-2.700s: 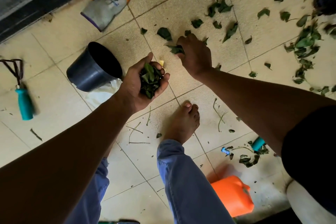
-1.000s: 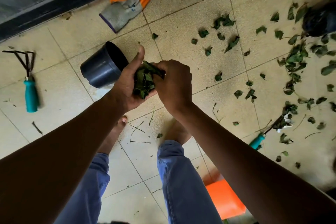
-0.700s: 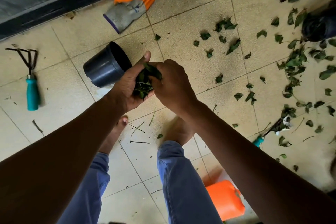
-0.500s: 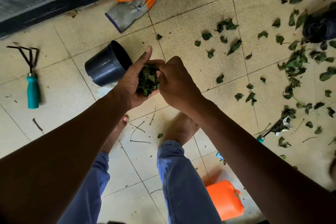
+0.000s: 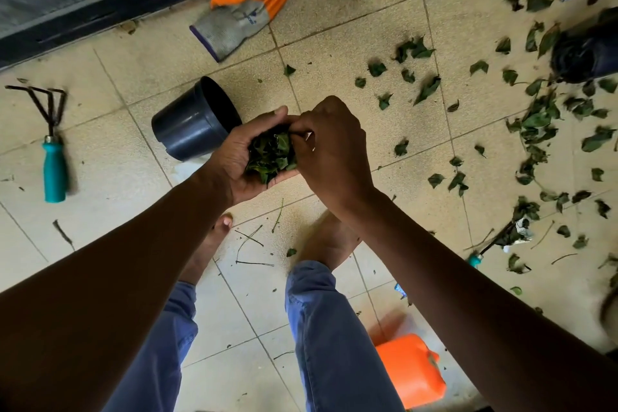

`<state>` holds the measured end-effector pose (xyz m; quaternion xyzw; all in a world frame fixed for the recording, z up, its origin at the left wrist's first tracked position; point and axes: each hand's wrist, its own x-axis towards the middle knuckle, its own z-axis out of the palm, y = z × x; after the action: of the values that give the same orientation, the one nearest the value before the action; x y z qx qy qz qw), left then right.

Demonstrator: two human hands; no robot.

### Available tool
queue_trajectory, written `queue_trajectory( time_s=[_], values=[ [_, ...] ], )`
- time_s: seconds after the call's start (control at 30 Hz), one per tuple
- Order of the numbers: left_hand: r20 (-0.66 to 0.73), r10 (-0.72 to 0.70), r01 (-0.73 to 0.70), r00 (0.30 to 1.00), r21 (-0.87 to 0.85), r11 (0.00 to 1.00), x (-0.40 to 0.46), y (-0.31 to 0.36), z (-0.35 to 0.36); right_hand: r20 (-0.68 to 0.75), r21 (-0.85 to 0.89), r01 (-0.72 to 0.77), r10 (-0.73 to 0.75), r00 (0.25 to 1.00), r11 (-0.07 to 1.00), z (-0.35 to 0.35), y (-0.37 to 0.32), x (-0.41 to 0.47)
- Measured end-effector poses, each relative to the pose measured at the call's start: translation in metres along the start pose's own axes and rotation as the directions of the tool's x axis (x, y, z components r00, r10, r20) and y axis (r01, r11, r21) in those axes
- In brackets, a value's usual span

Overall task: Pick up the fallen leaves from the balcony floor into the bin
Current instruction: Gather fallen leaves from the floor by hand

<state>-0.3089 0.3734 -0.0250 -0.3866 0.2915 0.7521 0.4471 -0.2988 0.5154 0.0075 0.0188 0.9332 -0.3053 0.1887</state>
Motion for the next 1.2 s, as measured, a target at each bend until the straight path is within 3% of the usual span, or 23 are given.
queue_trajectory(
  time_s=[0.1, 0.2, 0.27, 0.47, 0.63, 0.83, 1.03, 1.2],
  values=[
    [-0.007, 0.0, -0.001, 1.0, -0.041, 0.999, 0.002, -0.002, -0.003, -0.023, 0.083, 0.034, -0.032, 0.999, 0.996, 0.0, 0.007, 0.001],
    [-0.027, 0.009, -0.011, 1.0, -0.077, 0.997, 0.006, -0.003, -0.013, -0.147, 0.245, 0.011, 0.026, 0.989, 0.969, 0.003, 0.022, 0.01],
    [0.001, 0.004, -0.004, 1.0, -0.081, 0.997, 0.008, -0.004, -0.02, -0.224, 0.25, -0.009, 0.067, 0.972, 0.968, 0.013, 0.04, 0.024],
    [-0.008, -0.001, 0.0, 1.0, -0.072, 0.997, 0.01, -0.009, -0.035, -0.172, 0.016, -0.086, 0.088, 0.981, 0.996, 0.056, 0.087, 0.085],
    [-0.009, 0.001, -0.002, 1.0, -0.078, 0.997, 0.011, -0.008, -0.044, -0.064, -0.223, 0.109, -0.127, 0.99, 0.969, 0.078, 0.092, 0.13],
    [-0.03, -0.012, 0.01, 0.999, -0.085, 0.996, 0.012, -0.012, -0.046, 0.022, -0.335, 0.201, -0.206, 0.978, 0.92, 0.102, 0.088, 0.145],
    [-0.039, -0.008, 0.005, 0.999, -0.082, 0.997, 0.014, -0.018, -0.04, -0.09, -0.22, 0.004, -0.024, 0.996, 0.976, 0.09, 0.107, 0.11],
    [-0.052, -0.014, 0.011, 0.999, -0.047, 0.999, 0.017, -0.018, -0.029, -0.262, -0.135, -0.176, 0.136, 0.955, 0.975, 0.043, 0.142, 0.099]
  ],
)
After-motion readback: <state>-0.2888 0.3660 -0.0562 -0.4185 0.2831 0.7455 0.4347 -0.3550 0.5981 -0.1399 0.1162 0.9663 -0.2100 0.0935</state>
